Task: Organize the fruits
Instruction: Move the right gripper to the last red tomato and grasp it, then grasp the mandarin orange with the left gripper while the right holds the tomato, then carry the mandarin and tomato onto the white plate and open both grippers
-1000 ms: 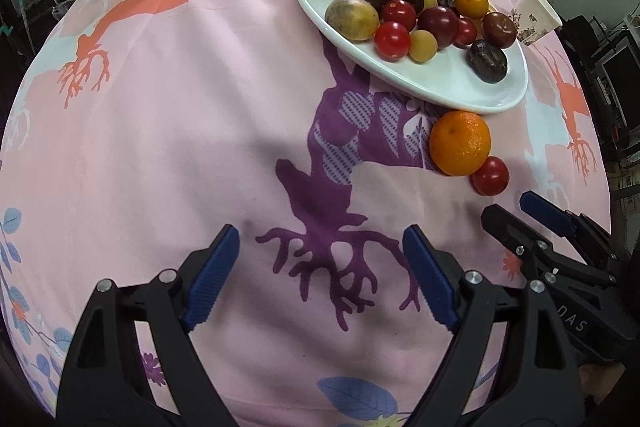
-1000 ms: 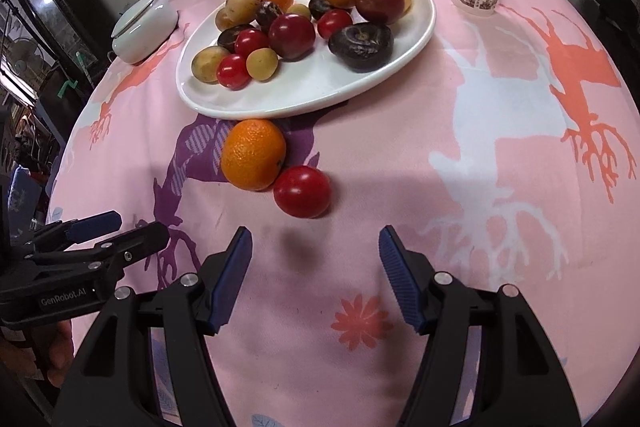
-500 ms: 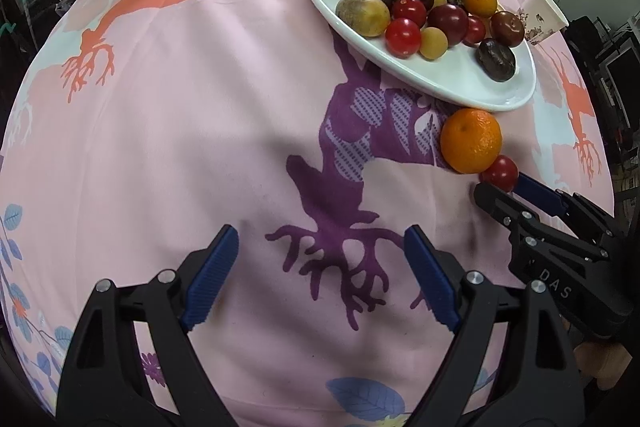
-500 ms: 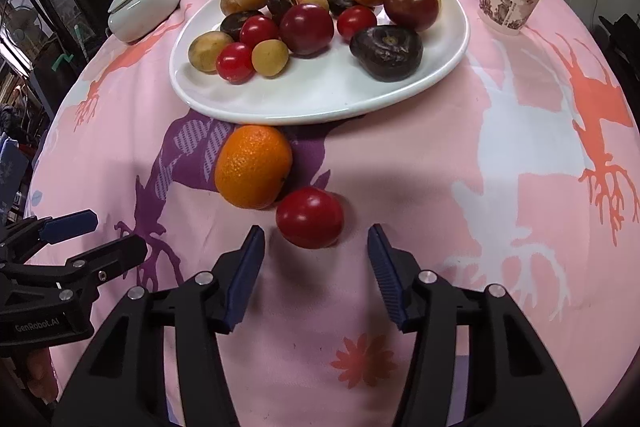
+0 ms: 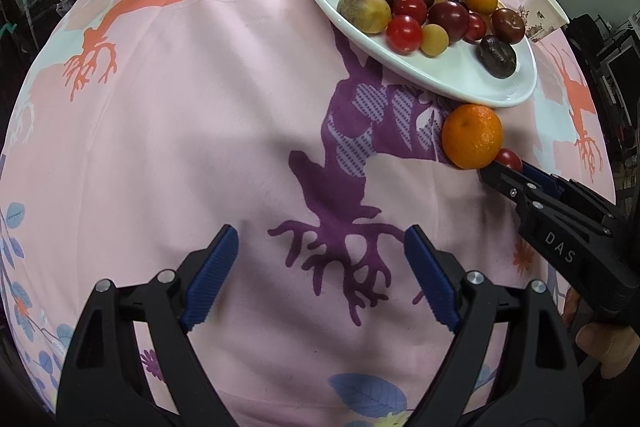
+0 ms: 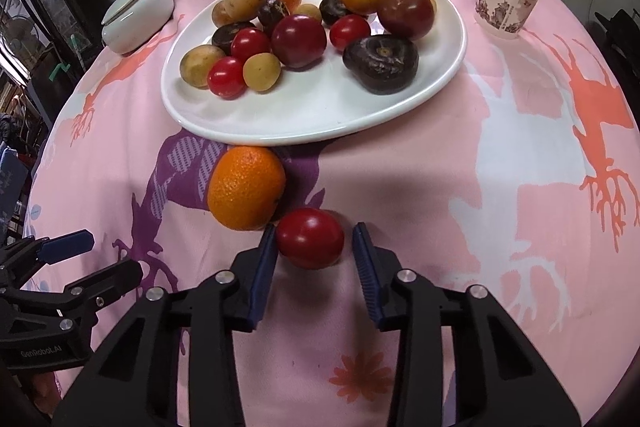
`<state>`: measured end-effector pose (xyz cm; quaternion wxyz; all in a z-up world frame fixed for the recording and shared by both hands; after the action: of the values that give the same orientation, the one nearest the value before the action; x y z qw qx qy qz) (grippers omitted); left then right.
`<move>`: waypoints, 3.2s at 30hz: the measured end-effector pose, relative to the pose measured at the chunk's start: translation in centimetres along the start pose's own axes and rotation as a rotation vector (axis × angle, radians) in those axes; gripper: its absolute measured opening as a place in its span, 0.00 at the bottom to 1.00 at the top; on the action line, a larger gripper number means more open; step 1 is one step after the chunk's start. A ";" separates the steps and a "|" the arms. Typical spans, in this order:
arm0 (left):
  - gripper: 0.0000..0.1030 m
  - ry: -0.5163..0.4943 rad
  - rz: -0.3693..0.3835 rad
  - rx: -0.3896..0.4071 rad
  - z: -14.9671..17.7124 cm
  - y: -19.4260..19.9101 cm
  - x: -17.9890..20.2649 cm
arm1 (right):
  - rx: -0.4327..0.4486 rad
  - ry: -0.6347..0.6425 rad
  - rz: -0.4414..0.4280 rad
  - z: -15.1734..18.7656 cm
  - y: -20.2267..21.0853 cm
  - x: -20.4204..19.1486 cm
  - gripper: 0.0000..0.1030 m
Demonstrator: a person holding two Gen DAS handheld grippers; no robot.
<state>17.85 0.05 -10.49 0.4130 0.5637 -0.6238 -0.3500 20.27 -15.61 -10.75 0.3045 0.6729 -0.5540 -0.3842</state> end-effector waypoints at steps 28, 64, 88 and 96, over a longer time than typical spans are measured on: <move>0.47 -0.193 0.063 0.031 -4.4 -4.3 11.1 | -0.028 -0.190 -0.035 4.3 4.3 7.6 0.31; 0.38 -0.154 0.135 0.212 -9.6 4.3 7.6 | 0.100 -0.170 -0.150 -5.3 6.8 3.3 0.32; 0.76 -0.085 0.036 0.205 -13.2 -0.9 5.7 | 0.083 -0.257 -0.089 -9.5 0.9 4.1 0.34; 0.85 -0.075 0.025 0.172 -10.5 0.7 3.9 | 0.123 -0.279 -0.083 -8.0 3.2 5.4 0.69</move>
<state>27.06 -3.47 -5.02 0.3439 0.5758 -0.6737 -0.3105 25.98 -21.68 -4.89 0.1665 0.6528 -0.5851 -0.4513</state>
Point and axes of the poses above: each gripper's, at about its wrist camera, not at the fingertips, and y roughly against the way its jaws point, x to its right, z to its underside, the point moved 4 cm from there along -y, roughly the way its jaws point, and after that the axes turned 8 degrees about x, right-handed, at the moved point
